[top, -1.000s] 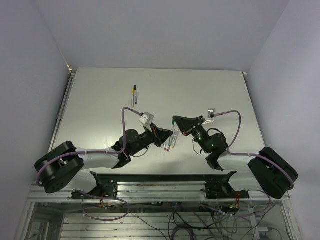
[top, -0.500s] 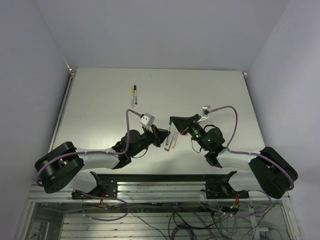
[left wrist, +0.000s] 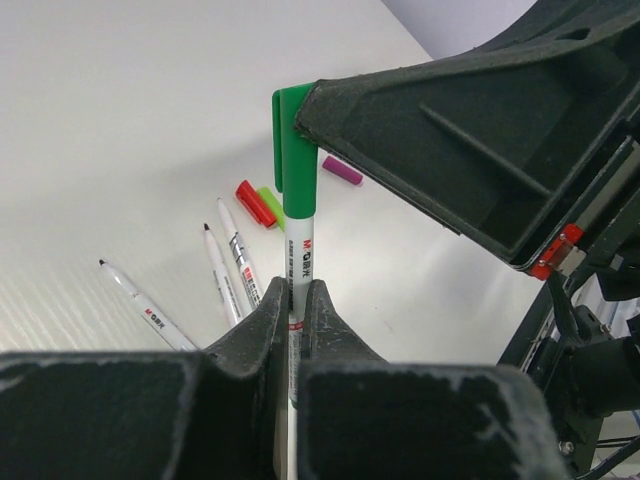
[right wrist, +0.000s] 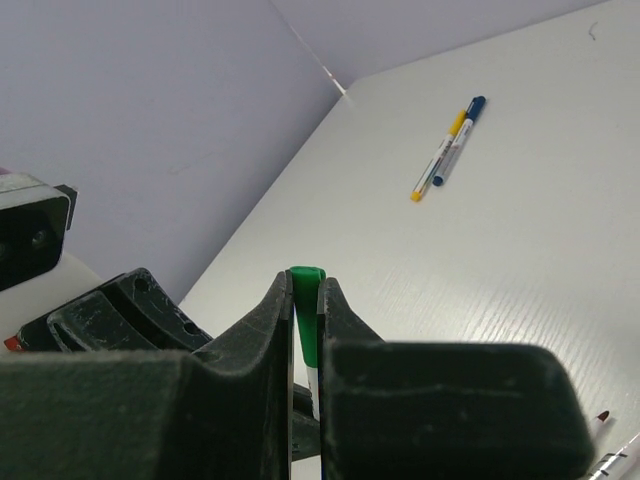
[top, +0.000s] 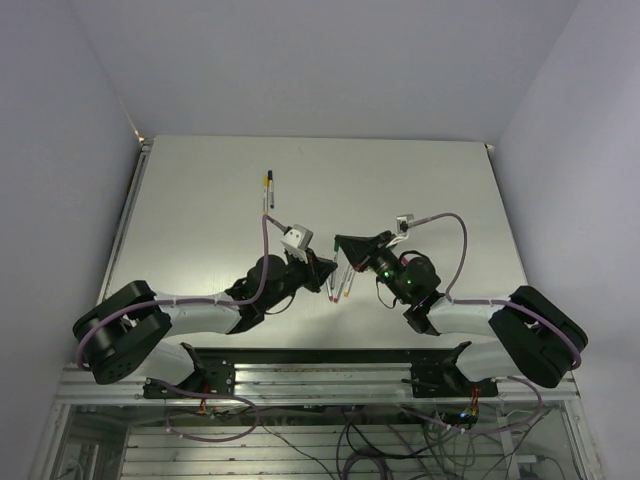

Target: Insert the pens into the pen caps

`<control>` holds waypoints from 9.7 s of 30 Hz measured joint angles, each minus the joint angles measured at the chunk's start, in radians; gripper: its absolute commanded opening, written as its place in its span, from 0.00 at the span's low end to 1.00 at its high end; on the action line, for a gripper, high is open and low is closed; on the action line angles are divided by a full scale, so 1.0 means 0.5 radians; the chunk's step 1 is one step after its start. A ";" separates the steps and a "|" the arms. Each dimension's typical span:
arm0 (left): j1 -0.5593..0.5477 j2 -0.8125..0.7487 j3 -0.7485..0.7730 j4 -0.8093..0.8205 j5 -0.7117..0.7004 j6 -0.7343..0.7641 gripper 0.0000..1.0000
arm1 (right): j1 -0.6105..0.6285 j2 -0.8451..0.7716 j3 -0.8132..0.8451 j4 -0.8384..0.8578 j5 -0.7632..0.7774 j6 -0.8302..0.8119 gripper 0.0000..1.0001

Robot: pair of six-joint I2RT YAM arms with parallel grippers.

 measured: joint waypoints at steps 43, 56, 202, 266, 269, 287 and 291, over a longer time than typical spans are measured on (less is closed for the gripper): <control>1.038 1.444 1.778 -0.983 0.023 0.153 0.07 | 0.125 -1.126 0.105 -1.643 0.913 -0.235 0.53; 1.123 1.735 2.230 -1.446 -0.027 0.266 0.07 | 0.125 -1.176 0.056 -1.734 0.945 -0.169 0.53; -0.132 0.180 0.995 -2.177 -0.224 0.151 0.07 | -1.128 0.114 0.501 -2.166 0.029 -0.224 0.40; 0.017 0.033 0.854 -2.087 -0.043 0.115 0.07 | -0.638 0.496 0.893 -2.547 0.583 -0.151 0.38; 0.023 0.033 0.848 -2.085 -0.030 0.115 0.07 | -0.638 0.495 0.894 -2.567 0.591 -0.161 0.38; 0.038 0.033 0.833 -2.057 0.002 0.114 0.07 | -0.636 0.524 0.932 -2.638 0.626 -0.243 0.00; 0.039 0.033 0.819 -2.049 0.010 0.114 0.07 | -0.636 0.533 0.941 -2.640 0.616 -0.254 0.24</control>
